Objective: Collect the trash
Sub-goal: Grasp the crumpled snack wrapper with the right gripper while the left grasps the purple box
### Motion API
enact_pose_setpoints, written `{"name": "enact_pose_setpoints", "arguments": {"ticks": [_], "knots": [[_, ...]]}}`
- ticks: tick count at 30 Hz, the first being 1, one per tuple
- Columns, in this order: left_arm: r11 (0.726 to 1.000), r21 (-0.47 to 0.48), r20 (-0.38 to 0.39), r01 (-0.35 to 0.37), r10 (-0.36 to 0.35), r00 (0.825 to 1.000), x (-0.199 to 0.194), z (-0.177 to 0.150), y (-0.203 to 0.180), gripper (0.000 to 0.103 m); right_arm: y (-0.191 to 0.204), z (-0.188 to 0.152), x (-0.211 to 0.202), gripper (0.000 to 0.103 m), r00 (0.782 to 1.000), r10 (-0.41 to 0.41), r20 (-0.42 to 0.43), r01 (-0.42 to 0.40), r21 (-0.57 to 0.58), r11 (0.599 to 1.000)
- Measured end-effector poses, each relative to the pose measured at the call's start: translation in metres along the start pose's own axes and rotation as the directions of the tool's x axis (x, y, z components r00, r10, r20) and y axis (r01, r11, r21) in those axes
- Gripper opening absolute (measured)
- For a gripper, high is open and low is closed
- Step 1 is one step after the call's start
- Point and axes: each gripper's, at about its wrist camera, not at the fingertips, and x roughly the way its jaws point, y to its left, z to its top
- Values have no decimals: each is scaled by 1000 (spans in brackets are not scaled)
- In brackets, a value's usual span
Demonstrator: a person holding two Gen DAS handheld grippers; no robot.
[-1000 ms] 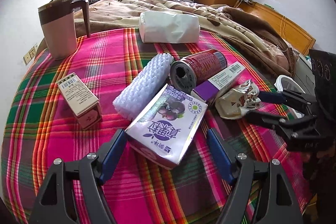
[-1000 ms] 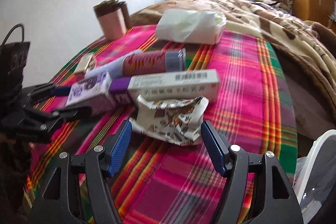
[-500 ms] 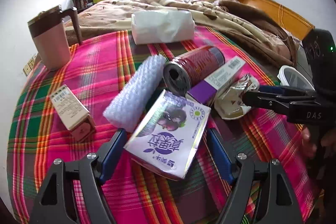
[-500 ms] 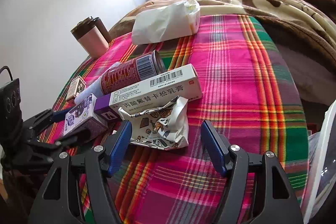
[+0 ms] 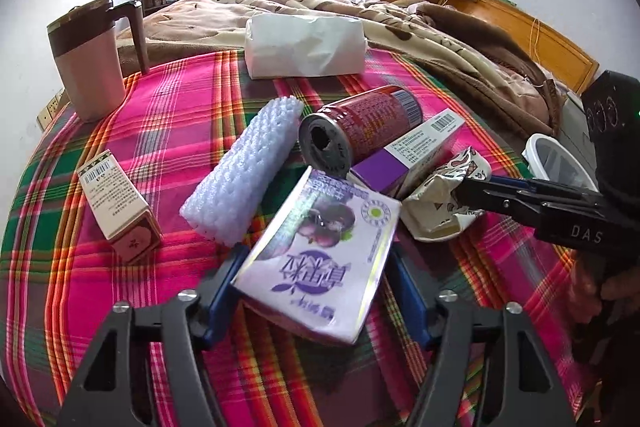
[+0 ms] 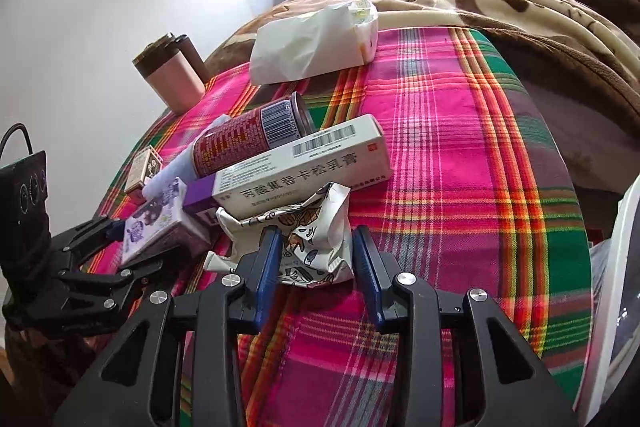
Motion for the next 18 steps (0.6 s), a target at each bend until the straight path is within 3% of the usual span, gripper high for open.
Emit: {"name": "enact_pose_setpoints", "arguments": {"ticks": [18], "knots": [[999,-30,67,-21,23,997,-31,-16,-15,65,-1,-12,-37,37,996,-11,91,7,40,999]]}}
